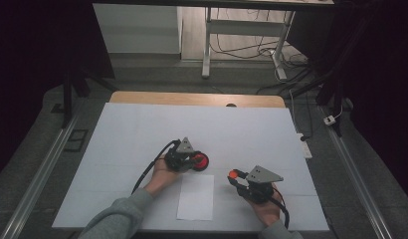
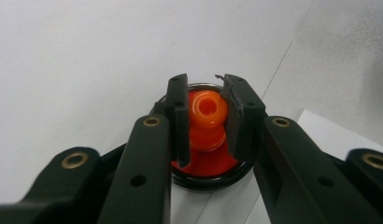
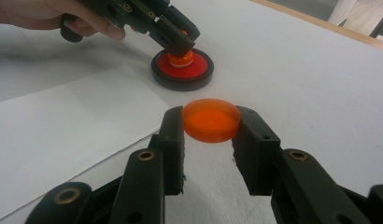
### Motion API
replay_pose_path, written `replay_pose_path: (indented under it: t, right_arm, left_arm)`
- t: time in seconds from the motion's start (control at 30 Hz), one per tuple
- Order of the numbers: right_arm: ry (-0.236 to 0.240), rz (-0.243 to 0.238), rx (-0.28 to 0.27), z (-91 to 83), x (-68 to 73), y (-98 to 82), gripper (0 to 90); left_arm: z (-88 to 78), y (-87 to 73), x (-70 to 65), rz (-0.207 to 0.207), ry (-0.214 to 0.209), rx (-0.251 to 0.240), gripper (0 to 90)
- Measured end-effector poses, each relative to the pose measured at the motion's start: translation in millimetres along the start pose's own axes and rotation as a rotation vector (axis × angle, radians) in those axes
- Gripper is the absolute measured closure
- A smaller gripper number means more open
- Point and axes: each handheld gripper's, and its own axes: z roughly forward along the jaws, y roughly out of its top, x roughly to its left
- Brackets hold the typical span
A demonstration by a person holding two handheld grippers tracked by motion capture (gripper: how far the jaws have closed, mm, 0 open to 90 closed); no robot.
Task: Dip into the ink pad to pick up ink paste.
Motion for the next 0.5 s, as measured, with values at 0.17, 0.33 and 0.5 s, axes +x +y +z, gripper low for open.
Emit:
replay_pose_path:
  t: [0.17,0.33,0.5]
  right_arm:
    - [0.003,0.002,-0.003,0.3,-0.2,0.0,64.2]
    - [0.004,0.003,-0.006,-0.1,-0.4,0.1,64.2]
    - [-0.002,0.001,-0.005,-1.0,-0.9,0.4,64.2]
  left_arm:
    - [-0.2,1.4,-0.8,0.017,0.006,0.0,73.0]
    - [-8.1,4.1,5.1,-0.025,-0.008,-0.049,72.9]
    - [-19.1,10.5,6.0,-0.036,-0.016,-0.08,72.8]
